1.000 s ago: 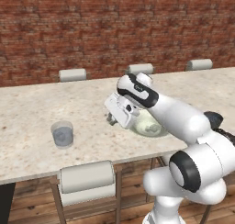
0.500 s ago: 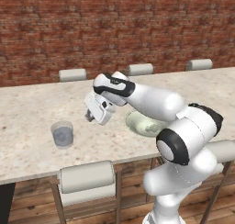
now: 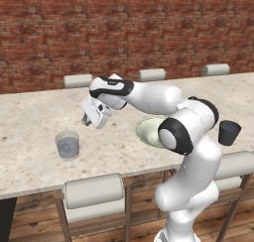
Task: There are four ice cubes in the ice bowl. Place two ice cubes in each glass of water.
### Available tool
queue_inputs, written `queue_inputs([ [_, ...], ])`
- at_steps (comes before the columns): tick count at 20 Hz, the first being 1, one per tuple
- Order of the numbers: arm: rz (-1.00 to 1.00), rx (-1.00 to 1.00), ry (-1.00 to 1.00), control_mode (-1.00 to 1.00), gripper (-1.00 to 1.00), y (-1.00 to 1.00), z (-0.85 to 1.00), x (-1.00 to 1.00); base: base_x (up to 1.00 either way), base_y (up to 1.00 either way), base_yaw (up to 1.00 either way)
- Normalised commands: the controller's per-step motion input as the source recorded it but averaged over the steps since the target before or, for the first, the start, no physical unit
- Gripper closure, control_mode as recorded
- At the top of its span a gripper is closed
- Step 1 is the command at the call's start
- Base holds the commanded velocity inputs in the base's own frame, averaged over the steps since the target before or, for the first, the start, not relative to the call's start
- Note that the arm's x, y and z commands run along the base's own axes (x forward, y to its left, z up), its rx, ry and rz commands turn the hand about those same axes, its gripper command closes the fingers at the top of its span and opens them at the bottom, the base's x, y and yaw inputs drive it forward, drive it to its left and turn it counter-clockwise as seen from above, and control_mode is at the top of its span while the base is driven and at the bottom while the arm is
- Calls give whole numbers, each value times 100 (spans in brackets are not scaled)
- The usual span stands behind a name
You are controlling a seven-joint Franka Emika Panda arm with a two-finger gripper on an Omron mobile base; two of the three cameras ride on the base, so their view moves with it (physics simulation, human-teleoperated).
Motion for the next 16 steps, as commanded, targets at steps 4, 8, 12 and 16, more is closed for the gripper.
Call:
queue_inputs([
  [4,0,-13,0,-100,100,43,-36,47,0,0,0],
  [8,0,-14,0,-100,100,43,-37,26,0,0,0],
  [12,0,-7,0,-100,100,19,-22,7,0,0,0],
  [16,0,0,0,-100,100,8,-9,0,0,0,0],
])
